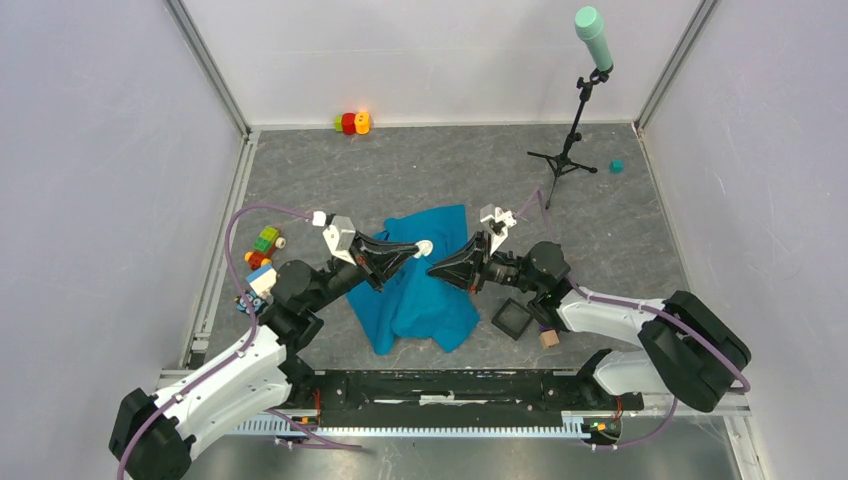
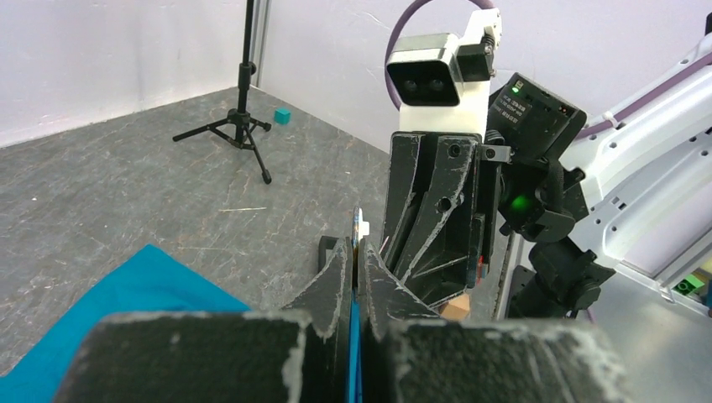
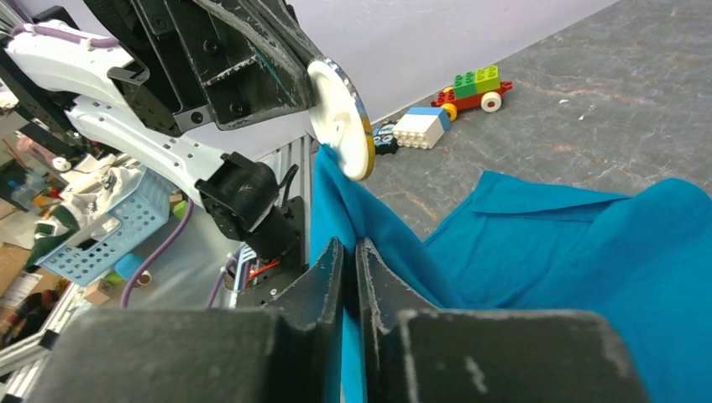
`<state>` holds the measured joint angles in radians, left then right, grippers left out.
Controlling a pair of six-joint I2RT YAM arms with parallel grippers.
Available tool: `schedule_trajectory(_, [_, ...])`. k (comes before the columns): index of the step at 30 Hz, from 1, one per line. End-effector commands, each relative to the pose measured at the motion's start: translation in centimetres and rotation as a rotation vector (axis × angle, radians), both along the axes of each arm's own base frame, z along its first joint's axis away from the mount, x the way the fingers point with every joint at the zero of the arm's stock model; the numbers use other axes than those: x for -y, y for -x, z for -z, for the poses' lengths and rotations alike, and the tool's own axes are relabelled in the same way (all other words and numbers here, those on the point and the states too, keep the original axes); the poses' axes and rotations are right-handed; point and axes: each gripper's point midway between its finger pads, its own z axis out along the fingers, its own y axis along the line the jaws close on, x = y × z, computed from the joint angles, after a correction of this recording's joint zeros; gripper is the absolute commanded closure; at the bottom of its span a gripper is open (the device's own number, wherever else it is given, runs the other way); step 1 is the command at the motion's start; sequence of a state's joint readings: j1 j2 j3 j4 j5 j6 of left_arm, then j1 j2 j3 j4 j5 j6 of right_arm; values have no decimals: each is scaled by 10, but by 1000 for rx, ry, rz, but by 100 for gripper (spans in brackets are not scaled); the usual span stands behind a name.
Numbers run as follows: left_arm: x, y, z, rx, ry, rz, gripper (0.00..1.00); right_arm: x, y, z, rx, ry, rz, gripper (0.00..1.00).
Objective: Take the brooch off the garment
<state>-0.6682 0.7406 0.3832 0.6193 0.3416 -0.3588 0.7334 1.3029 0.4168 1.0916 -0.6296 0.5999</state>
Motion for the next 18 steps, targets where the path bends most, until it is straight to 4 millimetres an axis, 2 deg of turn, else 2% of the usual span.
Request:
schedule_trajectory(1, [-4,-2,-21,102,-12,-30,98,-7,-4,-28,74,-47,-10,99])
schedule_trajectory(5, [-12,-12,1,74,-95,-100,98,7,-20,-43,83,-73,81,100])
schedule_trajectory(8, [-25,-28,29,-3,-185,-209,98,25,-49,-48,64,-61,222,100])
schedule_trajectory(11, [-42,-40,46,-73,-200,-322,98,40,-70,-40,40,-9,334,100])
schedule_trajectory(14, [-56,-45,41,-109,-163,-407,98,45,-79,-22,22,70,385,99])
schedule_trajectory(15, [-59,-44,35,-126,-147,-418,98,45,-80,-14,12,96,386,92])
schedule_trajectory(17, [-63,-41,23,-159,-128,-428,98,43,-78,-2,14,148,361,64])
schedule_trajectory(18, [-63,-39,20,-182,-125,-426,98,42,-76,1,23,164,341,56])
